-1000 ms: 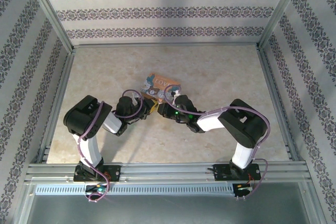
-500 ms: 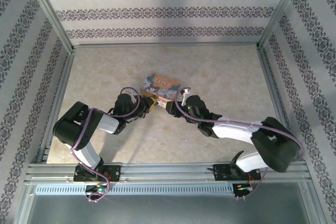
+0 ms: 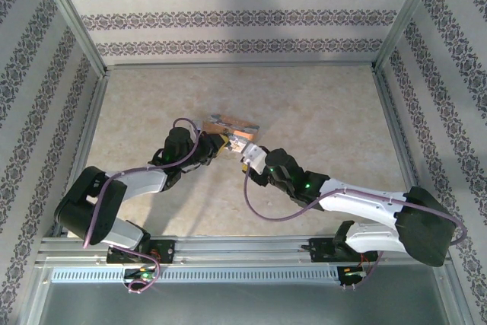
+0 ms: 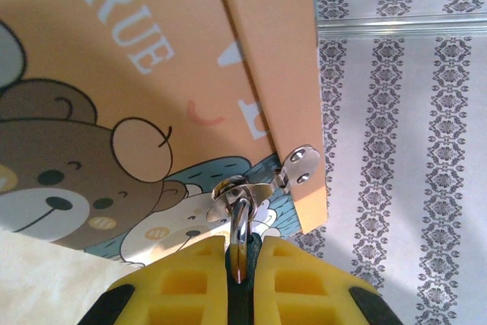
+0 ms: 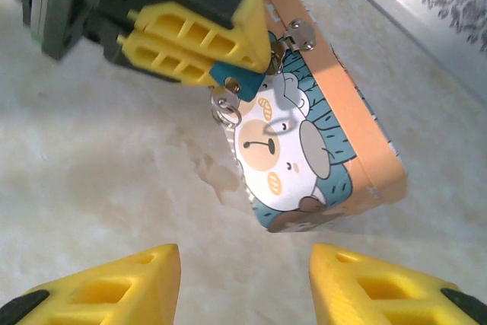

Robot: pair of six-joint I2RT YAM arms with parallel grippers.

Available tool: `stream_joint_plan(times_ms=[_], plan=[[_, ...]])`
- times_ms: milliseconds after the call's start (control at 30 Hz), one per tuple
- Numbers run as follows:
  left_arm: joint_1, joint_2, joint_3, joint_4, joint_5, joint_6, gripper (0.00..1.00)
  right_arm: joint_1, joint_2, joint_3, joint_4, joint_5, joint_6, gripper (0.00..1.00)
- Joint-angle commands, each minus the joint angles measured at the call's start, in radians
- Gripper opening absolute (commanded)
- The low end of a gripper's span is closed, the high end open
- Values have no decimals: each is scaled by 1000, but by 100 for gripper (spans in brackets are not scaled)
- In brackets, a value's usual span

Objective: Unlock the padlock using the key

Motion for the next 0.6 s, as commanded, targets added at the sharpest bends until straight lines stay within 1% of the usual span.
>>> stream_joint_plan(times_ms=[0, 100, 133, 167, 267, 367, 433, 567], plan=[[-16, -27, 22, -32, -8, 15, 9, 10, 1, 39, -20, 51, -285, 49], [-22, -37, 22, -41, -11, -3, 7, 10, 5, 42, -6, 33, -376, 53], [-24, -42, 26, -57, -13, -4, 6, 9, 8, 44, -3, 25, -400, 59], [-27, -48, 32, -75, -18, -3, 6, 10, 11, 47, -3, 15, -426, 61], [-31, -64, 31, -91, -31, -16, 4, 8, 33, 61, -4, -11, -478, 66], [-32, -72, 28, -97, -33, -31, 3, 7, 66, 84, -3, -21, -498, 65], [-32, -74, 37, -116, -27, -31, 0, 5, 87, 100, -5, -39, -505, 61], [-38, -70, 36, -110, -30, -44, 0, 5, 129, 137, -2, -75, -500, 54]])
